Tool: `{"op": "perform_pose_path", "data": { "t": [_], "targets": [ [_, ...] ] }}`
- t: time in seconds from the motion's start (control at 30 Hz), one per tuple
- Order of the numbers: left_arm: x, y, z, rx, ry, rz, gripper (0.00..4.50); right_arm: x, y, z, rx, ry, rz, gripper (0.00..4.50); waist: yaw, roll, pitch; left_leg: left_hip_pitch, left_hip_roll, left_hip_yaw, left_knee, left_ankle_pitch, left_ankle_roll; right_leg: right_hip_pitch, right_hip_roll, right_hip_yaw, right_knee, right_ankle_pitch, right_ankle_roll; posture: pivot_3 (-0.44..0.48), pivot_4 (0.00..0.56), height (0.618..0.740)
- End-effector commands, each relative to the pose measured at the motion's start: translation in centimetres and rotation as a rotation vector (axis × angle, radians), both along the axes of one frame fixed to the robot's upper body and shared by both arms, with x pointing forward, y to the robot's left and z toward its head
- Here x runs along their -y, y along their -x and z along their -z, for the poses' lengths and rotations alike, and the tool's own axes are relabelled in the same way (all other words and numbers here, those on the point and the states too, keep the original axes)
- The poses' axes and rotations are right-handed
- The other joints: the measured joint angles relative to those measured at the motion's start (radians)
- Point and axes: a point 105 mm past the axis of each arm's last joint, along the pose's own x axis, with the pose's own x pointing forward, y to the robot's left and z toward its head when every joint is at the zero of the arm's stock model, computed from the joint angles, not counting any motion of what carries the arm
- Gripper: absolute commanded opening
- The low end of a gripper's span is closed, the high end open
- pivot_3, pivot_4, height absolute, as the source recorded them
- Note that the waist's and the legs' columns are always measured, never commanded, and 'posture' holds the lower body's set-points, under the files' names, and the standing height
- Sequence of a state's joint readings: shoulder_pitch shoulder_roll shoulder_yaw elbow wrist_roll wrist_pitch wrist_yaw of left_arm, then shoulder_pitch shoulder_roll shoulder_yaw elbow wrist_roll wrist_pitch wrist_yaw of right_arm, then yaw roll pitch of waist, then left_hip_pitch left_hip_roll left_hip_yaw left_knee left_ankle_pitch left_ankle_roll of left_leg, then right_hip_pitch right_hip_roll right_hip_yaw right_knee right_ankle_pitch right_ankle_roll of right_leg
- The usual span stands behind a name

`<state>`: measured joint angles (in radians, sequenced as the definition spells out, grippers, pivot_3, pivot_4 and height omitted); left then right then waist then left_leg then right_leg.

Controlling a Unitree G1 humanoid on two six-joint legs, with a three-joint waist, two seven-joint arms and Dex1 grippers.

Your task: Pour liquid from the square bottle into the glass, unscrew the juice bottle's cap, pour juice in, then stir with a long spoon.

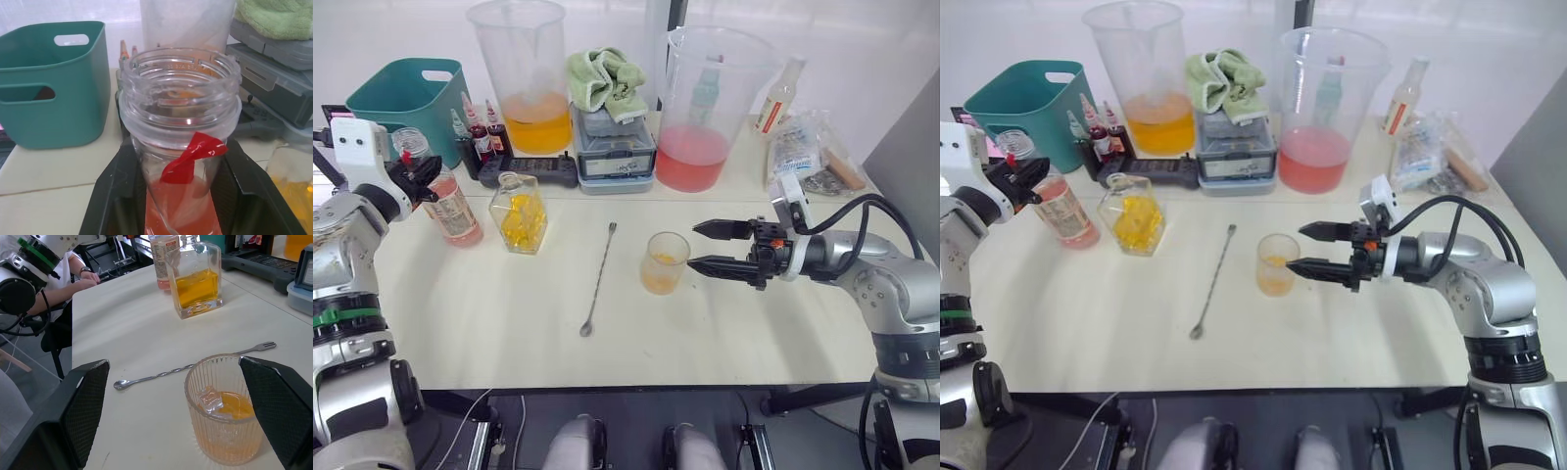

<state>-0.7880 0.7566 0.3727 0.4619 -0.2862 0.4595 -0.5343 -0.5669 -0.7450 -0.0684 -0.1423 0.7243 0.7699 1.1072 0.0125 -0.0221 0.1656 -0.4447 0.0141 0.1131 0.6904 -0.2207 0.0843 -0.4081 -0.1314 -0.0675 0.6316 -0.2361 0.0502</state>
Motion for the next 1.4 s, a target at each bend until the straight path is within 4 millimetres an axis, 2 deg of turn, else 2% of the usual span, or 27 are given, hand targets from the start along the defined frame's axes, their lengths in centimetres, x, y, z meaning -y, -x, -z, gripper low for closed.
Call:
{"op": "perform_pose_path", "data": {
  "t": [0.03, 0.33, 0.4, 0.63, 0.8, 1.0, 1.1, 1.17, 1.23, 1.3, 1.33, 1.4],
  "targets": [
    [-0.2, -0.4, -2.3, 0.093, -0.038, -0.007, 1.31, 0.5, 0.5, -1.2, 0.052, -0.003, 0.021, 4.48, 0.0, 0.0, 0.0, 0.0, 0.0, 0.0, 0.0, 0.0, 0.0, 0.0, 0.0, 0.0, 0.0, 0.0, 0.0, 0.0, 0.15, 0.739],
    [-0.6, -1.5, -1.2, 0.084, -0.012, -0.026, 1.31, 0.6, 0.6, -1.4, 0.057, 0.004, 0.043, 4.48, 0.0, 0.0, 0.0, 0.0, 0.0, 0.0, 0.0, 0.0, 0.0, 0.0, 0.0, 0.0, 0.0, 0.0, 0.0, 0.0, 0.15, 0.739],
    [-0.5, -1.4, -1.4, 0.091, -0.012, -0.019, 2.23, 0.5, 0.6, -1.5, 0.056, 0.002, 0.041, 4.5, 0.0, 0.0, 0.0, 0.0, 0.0, 0.0, 0.0, 0.0, 0.0, 0.0, 0.0, 0.0, 0.0, 0.0, 0.0, 0.0, 0.15, 0.739],
    [0.1, -0.9, -2.9, 0.145, -0.019, -0.003, 4.48, 0.1, 0.5, -1.4, 0.052, 0.001, 0.033, 4.5, 0.0, 0.0, 0.0, 0.0, 0.0, 0.0, 0.0, 0.0, 0.001, 0.0, 0.0, 0.0, 0.0, 0.0, 0.0, 0.0, 0.15, 0.739],
    [0.4, 0.3, -5.4, 0.234, 0.0, 0.006, 4.48, -0.1, 0.4, -1.3, 0.05, -0.003, 0.024, 4.5, 0.0, -0.001, 0.0, 0.0, 0.0, 0.0, 0.0, 0.0, 0.001, 0.0, 0.0, 0.0, 0.0, 0.0, 0.0, 0.0, 0.15, 0.739],
    [0.9, 2.9, -10.7, 0.392, -0.024, -0.001, 4.48, -0.4, 0.1, -1.2, 0.045, -0.006, 0.011, 4.5, -0.001, -0.001, 0.0, 0.0, 0.0, 0.0, 0.0, 0.0, 0.001, 0.0, 0.0, 0.0, 0.0, 0.0, 0.0, 0.0, 0.15, 0.739],
    [0.9, 3.5, -11.7, 0.421, -0.025, -0.008, 4.48, -0.5, 0.1, -1.2, 0.046, -0.01, 0.008, 4.5, 0.0, 0.0, 0.0, 0.0, 0.0, 0.0, 0.0, 0.0, 0.001, 0.0, 0.0, 0.0, 0.0, 0.0, 0.0, 0.0, 0.15, 0.739],
    [2.6, 4.4, -14.0, 0.482, -0.035, 0.048, 4.48, -0.7, 0.0, -1.4, 0.046, -0.019, -0.004, 4.5, 0.001, -0.001, 0.0, 0.0, 0.0, 0.0, 0.0, 0.0, 0.001, 0.0, 0.0, 0.0, 0.0, 0.0, 0.001, 0.0, 0.15, 0.739],
    [5.2, 5.3, -15.1, 0.497, -0.041, 0.161, 4.48, -0.8, 0.0, -1.7, 0.049, -0.031, -0.017, 4.5, 0.002, -0.002, 0.001, 0.0, 0.0, 0.0, 0.001, 0.0, 0.001, 0.0, 0.0, 0.0, 0.0, 0.0, 0.001, 0.0, 0.15, 0.739],
    [8.3, 5.8, -14.2, 0.439, -0.083, 0.298, 4.48, -0.8, 0.0, -1.9, 0.061, -0.033, -0.023, 4.5, 0.001, -0.002, 0.001, 0.0, 0.0, 0.0, 0.001, 0.0, 0.001, 0.001, 0.0, 0.0, 0.0, 0.001, 0.001, 0.0, 0.15, 0.739],
    [9.8, 6.0, -13.0, 0.396, -0.166, 0.338, 4.48, -0.8, -0.1, -2.0, 0.073, -0.035, -0.021, 4.5, 0.001, -0.002, 0.001, 0.0, 0.0, 0.0, 0.001, 0.0, 0.001, 0.001, 0.0, 0.001, 0.0, 0.001, 0.001, 0.0, 0.15, 0.739],
    [11.4, 6.3, -11.1, 0.336, -0.238, 0.389, 4.48, -0.8, -0.2, -2.3, 0.091, -0.037, -0.018, 4.5, -0.001, -0.001, 0.001, 0.001, 0.0, 0.0, 0.001, 0.0, 0.001, 0.002, 0.0, 0.001, 0.0, 0.001, 0.001, 0.0, 0.15, 0.739]
  ]
}}
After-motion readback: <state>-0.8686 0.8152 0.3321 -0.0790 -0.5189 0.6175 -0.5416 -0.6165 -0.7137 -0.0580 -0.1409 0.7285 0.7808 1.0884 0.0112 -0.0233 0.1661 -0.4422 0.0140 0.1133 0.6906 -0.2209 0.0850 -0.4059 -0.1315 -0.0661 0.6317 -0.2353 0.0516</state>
